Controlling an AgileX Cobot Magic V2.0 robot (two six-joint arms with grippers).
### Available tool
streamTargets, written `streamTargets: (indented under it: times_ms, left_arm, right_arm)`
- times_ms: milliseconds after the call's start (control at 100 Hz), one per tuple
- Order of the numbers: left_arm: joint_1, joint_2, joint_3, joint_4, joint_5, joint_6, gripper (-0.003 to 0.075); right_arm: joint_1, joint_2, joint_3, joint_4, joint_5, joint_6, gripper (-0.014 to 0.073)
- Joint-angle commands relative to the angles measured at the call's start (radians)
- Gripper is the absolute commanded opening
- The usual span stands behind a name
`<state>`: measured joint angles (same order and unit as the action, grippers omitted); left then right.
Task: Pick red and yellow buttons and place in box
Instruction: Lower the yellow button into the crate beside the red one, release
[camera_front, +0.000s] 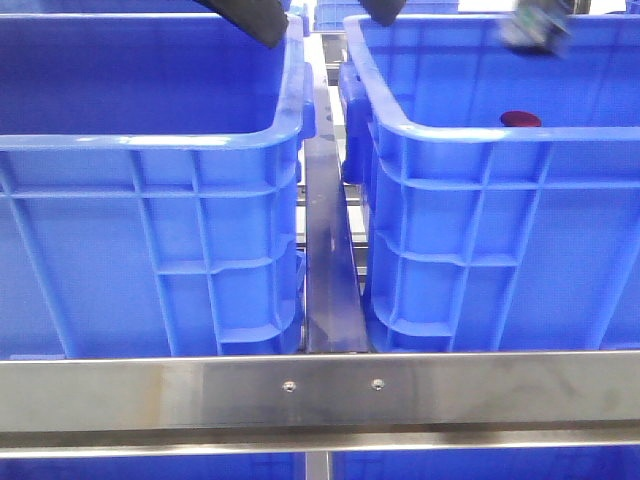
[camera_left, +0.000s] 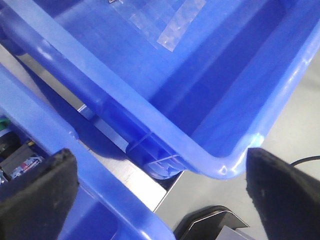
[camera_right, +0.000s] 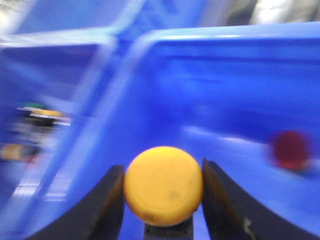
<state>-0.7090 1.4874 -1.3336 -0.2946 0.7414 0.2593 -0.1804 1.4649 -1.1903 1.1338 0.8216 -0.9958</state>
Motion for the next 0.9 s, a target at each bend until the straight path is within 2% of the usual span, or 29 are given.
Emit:
streamTargets:
  times_ms: [0, 280, 420, 520, 890]
  left_arm:
    - [-0.006, -0.044, -0.034, -0.027, -0.054, 0.002, 0.0640]
    - [-0.006, -0.044, -0.034, -0.027, -0.058, 0.002, 0.0640]
    - [-0.006, -0.044, -0.034, -0.027, -0.072, 0.002, 0.0640]
    - [-0.006, -0.044, -0.034, -0.027, -0.073, 0.002, 0.0640]
    - [-0.006, -0.044, -0.034, -0.005, -0.084, 0.002, 0.0640]
  right_arm:
    - [-0.010, -0.039, -0.017, -0.031, -0.134, -0.027, 0.0211]
    - [-0.010, -0.024, 0.057, -0.037, -0.528, -0.039, 0.0211]
    - [-0.008, 0.031, 0.054, -0.037, -0.638, -0.039, 0.0211]
    - [-0.006, 0.076, 0.053, -0.037, -0.679, -0.039, 0.0211]
    - [0.011, 0.183, -0.019, -0.026, -0.663, -0.039, 0.0211]
